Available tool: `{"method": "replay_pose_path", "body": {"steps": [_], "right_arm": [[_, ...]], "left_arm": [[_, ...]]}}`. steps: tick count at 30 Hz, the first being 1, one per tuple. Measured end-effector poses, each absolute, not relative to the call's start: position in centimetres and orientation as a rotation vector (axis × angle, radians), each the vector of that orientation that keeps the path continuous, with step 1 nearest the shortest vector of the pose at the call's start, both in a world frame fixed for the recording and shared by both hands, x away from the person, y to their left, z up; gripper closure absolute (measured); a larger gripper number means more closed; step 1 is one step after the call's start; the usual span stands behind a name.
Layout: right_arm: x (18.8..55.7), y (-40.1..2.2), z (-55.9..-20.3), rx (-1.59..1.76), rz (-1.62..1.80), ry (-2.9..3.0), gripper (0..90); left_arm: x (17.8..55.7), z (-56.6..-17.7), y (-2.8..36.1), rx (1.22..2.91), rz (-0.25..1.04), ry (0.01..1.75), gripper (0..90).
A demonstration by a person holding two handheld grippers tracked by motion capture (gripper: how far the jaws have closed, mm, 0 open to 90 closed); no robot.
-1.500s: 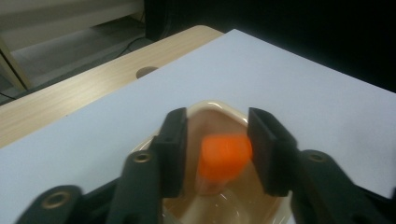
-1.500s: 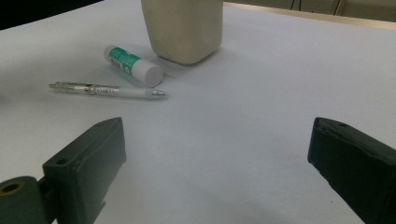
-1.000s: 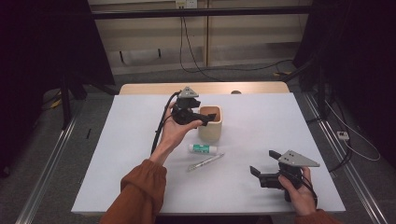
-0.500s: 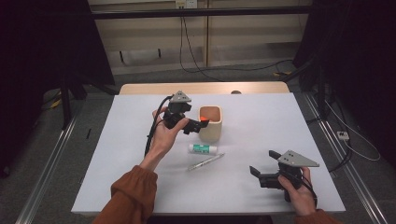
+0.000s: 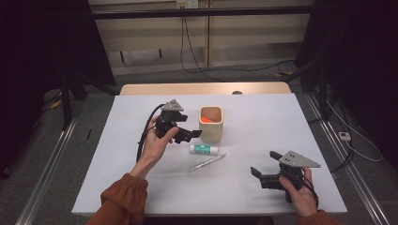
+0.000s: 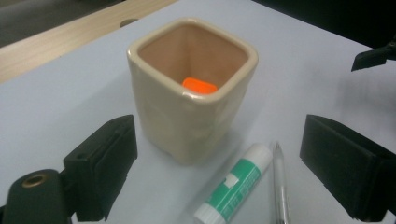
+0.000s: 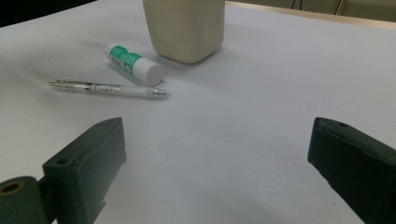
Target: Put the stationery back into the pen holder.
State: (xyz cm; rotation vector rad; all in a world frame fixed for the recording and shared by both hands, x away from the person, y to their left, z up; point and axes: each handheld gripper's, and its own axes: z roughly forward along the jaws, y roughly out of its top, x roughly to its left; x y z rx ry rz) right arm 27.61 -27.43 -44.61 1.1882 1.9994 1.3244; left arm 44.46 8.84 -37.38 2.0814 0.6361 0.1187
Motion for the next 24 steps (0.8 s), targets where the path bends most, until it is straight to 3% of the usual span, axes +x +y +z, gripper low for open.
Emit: {"method": "replay_pose_path", "body": {"steps": [24], "right_arm": [[27.8, -27.3, -44.6, 1.190, 1.324, 2.002, 4.1]], "left_arm": [[42.4, -40.3, 11.1, 2.170, 0.109, 0.596, 11.5]]}}
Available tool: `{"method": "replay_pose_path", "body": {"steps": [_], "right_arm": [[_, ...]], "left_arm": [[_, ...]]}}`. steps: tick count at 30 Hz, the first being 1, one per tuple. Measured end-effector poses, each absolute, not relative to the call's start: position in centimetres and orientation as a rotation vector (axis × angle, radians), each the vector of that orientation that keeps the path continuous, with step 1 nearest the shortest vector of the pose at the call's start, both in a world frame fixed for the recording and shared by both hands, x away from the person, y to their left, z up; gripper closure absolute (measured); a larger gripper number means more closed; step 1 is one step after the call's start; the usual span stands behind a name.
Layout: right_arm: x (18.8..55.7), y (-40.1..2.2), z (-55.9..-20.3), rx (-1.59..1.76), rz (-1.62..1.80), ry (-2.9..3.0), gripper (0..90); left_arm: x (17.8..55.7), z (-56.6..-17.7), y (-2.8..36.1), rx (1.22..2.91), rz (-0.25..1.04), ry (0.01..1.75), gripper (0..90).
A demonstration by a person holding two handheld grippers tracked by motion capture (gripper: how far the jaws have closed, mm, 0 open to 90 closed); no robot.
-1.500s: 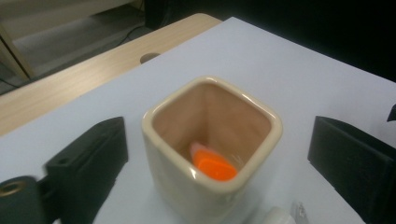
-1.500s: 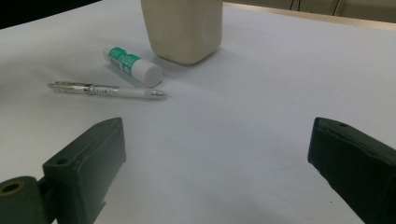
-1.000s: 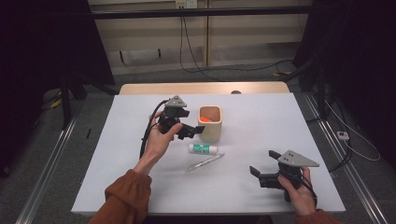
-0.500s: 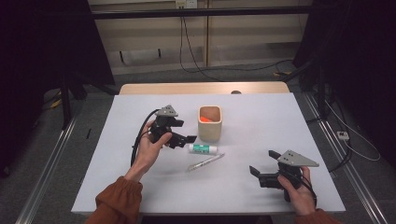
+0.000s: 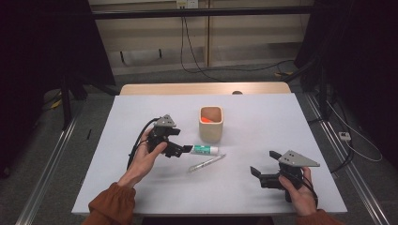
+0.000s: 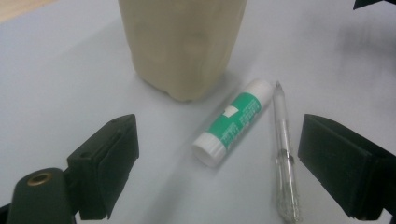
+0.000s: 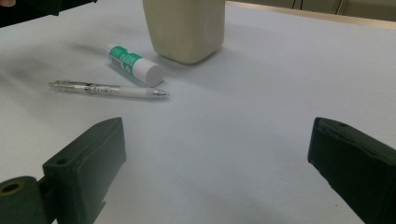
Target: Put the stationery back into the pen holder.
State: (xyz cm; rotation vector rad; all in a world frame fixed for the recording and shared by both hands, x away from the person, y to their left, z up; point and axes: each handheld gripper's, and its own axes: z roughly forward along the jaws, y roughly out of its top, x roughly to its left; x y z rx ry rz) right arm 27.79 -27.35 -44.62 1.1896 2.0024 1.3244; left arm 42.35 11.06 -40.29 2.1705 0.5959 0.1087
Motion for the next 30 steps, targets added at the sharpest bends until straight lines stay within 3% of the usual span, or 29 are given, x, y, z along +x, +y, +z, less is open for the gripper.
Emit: {"method": "replay_pose_path", "body": {"steps": [9, 20, 25, 30], "right_arm": [[27.8, -27.3, -44.6, 1.191, 1.325, 2.001, 4.2], [27.7, -27.4, -44.6, 1.191, 1.326, 1.997, 4.2], [27.8, -27.3, -44.6, 1.186, 1.327, 2.001, 4.2], [27.8, -27.4, -44.6, 1.185, 1.323, 2.002, 4.2]], "left_arm": [[42.6, -41.1, 9.6, 2.216, 0.020, 0.433, 10.6], [42.6, -41.1, 7.2, 2.366, 0.086, 0.297, 11.4], [42.8, -41.4, 6.2, 2.411, 0.096, 0.255, 16.0], [43.1, -41.8, 5.3, 2.442, 0.102, 0.242, 26.3]]}}
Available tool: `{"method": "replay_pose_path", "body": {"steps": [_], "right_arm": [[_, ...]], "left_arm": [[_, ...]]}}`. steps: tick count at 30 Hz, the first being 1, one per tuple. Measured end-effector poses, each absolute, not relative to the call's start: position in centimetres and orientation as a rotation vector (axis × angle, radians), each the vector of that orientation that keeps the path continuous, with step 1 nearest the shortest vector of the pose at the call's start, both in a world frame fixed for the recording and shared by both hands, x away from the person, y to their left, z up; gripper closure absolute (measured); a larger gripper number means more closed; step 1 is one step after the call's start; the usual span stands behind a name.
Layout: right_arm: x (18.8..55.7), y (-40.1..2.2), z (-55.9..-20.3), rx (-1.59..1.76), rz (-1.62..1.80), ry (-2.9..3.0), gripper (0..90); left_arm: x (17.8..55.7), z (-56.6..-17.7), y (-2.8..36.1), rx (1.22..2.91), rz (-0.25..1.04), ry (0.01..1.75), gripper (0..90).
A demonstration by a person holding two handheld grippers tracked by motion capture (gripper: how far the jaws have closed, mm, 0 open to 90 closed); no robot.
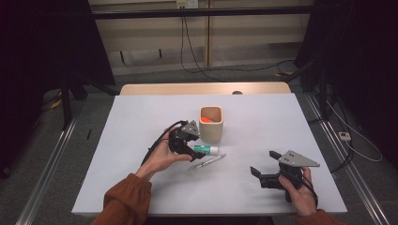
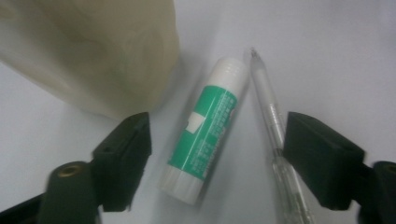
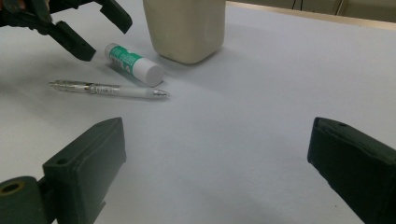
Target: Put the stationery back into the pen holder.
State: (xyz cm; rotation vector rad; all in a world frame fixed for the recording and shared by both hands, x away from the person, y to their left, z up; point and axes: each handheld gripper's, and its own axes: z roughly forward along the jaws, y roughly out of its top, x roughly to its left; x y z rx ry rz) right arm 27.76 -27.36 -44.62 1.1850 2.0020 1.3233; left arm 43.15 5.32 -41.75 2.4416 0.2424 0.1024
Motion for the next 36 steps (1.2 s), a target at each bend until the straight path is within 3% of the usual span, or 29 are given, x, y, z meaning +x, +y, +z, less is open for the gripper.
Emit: {"method": "replay_pose_path", "body": {"steps": [12, 29, 36], "right_arm": [[27.7, -27.3, -44.6, 1.185, 1.325, 2.003, 4.2], [27.7, -27.4, -44.6, 1.189, 1.331, 2.001, 4.2], [27.7, -27.4, -44.6, 1.188, 1.330, 2.001, 4.2]], "left_arm": [[43.5, -42.4, 3.1, 2.486, 0.122, 0.208, 43.8], [43.5, -43.3, 1.7, 2.560, 0.128, 0.152, 56.1], [43.9, -43.7, 1.7, 2.560, 0.066, 0.142, 63.4]]}}
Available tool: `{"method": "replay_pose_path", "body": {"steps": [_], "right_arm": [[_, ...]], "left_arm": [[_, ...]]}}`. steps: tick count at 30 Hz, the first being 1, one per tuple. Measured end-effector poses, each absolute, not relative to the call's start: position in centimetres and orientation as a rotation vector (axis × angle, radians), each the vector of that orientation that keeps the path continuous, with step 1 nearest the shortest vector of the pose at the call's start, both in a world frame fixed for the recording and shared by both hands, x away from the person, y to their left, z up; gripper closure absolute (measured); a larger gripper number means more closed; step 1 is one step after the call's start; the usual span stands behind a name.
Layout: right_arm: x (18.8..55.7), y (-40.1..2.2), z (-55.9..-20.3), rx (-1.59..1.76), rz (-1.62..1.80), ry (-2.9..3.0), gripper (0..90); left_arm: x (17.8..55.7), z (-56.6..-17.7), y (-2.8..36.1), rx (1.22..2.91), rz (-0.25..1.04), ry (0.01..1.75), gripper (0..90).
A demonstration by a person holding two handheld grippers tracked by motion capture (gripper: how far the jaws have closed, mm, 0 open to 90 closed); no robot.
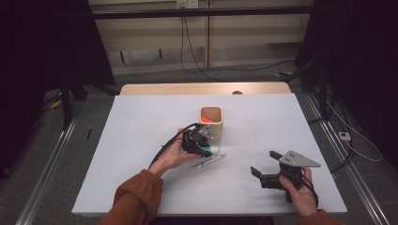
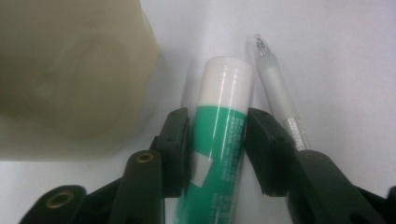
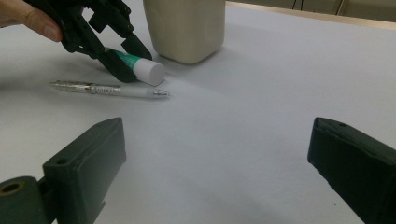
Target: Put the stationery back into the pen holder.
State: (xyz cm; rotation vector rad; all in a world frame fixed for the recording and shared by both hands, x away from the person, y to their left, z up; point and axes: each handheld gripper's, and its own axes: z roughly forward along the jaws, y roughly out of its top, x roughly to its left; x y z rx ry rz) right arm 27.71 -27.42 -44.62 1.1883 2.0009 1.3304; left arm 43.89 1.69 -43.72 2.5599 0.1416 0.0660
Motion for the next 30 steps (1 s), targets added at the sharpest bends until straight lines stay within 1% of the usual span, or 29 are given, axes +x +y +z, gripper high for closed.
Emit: {"method": "replay_pose_path", "body": {"steps": [1, 5, 7, 10, 11, 16, 19, 21, 24, 30], "right_arm": [[27.7, -27.4, -44.6, 1.188, 1.330, 2.002, 4.2], [27.7, -27.4, -44.6, 1.189, 1.330, 2.001, 4.1], [27.7, -27.4, -44.6, 1.186, 1.328, 2.003, 4.2], [27.7, -27.5, -44.6, 1.185, 1.328, 2.003, 4.2], [27.7, -27.5, -44.6, 1.187, 1.329, 2.002, 4.2], [27.7, -27.5, -44.6, 1.185, 1.329, 2.000, 4.2], [27.7, -27.5, -44.6, 1.185, 1.329, 2.000, 4.2], [27.7, -27.5, -44.6, 1.185, 1.329, 1.998, 4.2], [27.7, -27.5, -44.6, 1.184, 1.327, 1.997, 4.1], [27.6, -27.5, -44.5, 1.186, 1.329, 1.995, 4.2]], "left_arm": [[43.9, -43.7, 1.7, 2.560, 0.062, 0.144, 65.1], [43.9, -43.7, 1.7, 2.559, 0.060, 0.150, 65.3], [43.9, -43.6, 1.8, 2.563, 0.036, 0.157, 65.3], [43.9, -43.7, 1.8, 2.546, 0.057, 0.183, 65.3], [43.9, -43.5, 1.9, 2.547, 0.046, 0.186, 65.3], [43.9, -43.0, 2.2, 2.495, 0.055, 0.234, 65.3], [43.8, -42.3, 2.6, 2.431, 0.049, 0.248, 65.3], [43.7, -42.0, 2.7, 2.431, 0.044, 0.250, 65.5], [43.6, -41.6, 3.1, 2.341, 0.012, 0.296, 65.8], [43.7, -41.2, 3.9, 2.271, 0.010, 0.349, 65.8]]}}
